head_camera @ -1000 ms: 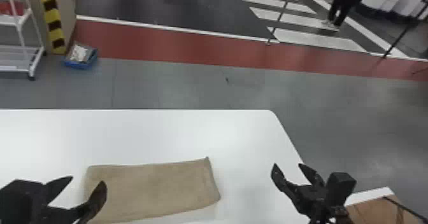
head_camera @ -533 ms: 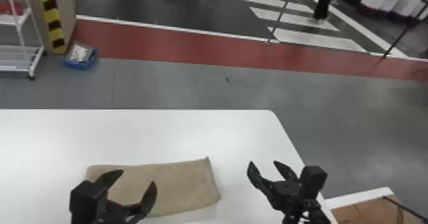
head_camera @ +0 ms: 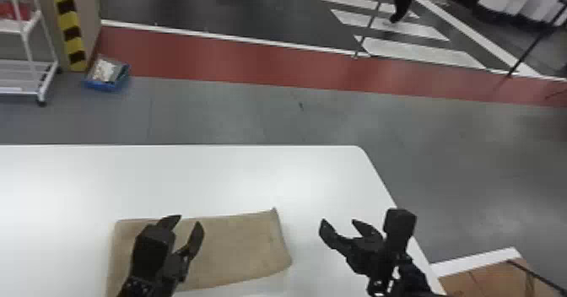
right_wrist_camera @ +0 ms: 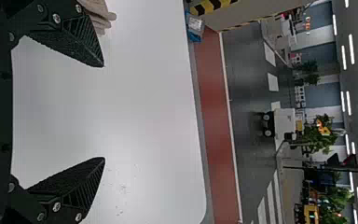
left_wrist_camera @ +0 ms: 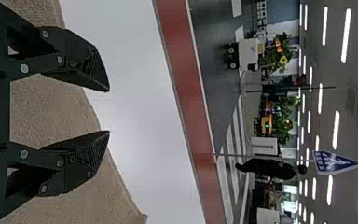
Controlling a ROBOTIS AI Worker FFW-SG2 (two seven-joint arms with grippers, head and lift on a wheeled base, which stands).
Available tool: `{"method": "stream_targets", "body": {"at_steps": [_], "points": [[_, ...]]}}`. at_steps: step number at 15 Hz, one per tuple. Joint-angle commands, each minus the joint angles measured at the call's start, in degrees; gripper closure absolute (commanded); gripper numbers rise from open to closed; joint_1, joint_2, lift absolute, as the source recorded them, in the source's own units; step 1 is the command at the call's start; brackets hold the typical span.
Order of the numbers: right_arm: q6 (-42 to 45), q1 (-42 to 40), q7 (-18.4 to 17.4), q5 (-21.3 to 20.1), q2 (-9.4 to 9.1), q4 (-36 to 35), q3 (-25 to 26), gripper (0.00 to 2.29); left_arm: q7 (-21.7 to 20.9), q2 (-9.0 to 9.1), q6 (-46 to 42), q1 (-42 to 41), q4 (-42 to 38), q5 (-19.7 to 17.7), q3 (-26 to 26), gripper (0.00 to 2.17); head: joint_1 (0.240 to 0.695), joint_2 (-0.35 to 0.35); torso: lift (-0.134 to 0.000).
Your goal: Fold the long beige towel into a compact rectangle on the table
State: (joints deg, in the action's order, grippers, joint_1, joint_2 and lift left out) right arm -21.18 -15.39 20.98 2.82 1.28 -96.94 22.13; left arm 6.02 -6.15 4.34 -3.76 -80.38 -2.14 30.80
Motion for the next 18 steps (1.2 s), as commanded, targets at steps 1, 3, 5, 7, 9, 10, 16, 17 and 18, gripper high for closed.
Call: {"method": "stream_targets", "body": {"at_steps": [1, 3, 5, 7, 9, 10, 16, 17, 18], "points": [[-3.9, 0.8, 0.4, -1.3, 0.22, 0.0, -1.4, 0.19, 1.4, -0.01, 4.2, 0.5, 1.2, 1.1, -0.6, 1.74, 0.695, -0.35, 0.0], [-9.9, 2.5, 1.9, -1.4, 0.31, 0.0, -1.9, 0.19, 1.4, -0.45, 7.0, 0.2, 0.9, 1.1, -1.4, 1.77, 0.695, -0.35, 0.0], [-14.3, 4.5, 4.2, -1.9, 0.39, 0.8, -2.7, 0.19, 1.4, -0.45, 7.7, 0.2, 0.9, 1.0, -2.3, 2.07, 0.695, -0.35, 0.0], [-17.3, 6.0, 5.7, -2.1, 0.39, 1.1, -4.7, 0.19, 1.4, -0.45, 8.3, 0.2, 0.8, 1.0, -2.4, 2.07, 0.695, -0.349, 0.0], [-21.3, 8.4, 6.4, -1.8, 0.39, 2.5, -5.9, 0.19, 1.2, -0.53, 9.2, 0.2, 0.7, 0.9, -2.6, 2.08, 0.695, -0.324, 0.0], [-23.8, 9.7, 7.0, -1.3, 0.39, 3.3, -6.1, 0.19, 1.1, -0.53, 9.5, 0.2, 0.5, 0.9, -2.6, 2.07, 0.695, -0.302, 0.0], [-32.6, 15.0, 7.0, -3.8, 1.27, 6.7, -9.2, 0.35, 0.8, -0.53, 9.9, 0.2, 0.2, 0.3, -2.8, 2.07, 0.695, -0.256, 0.0], [-33.6, 15.2, 7.0, -4.0, 1.36, 6.7, -9.3, 0.41, 0.7, -0.62, 9.9, 0.2, 0.2, 0.2, -2.8, 2.07, 0.695, -0.254, 0.0], [-34.5, 15.5, 7.0, -5.1, 1.36, 6.7, -9.5, 0.42, 0.7, -0.53, 9.9, 0.2, 0.2, 0.2, -2.9, 2.07, 0.695, -0.252, 0.0]]}}
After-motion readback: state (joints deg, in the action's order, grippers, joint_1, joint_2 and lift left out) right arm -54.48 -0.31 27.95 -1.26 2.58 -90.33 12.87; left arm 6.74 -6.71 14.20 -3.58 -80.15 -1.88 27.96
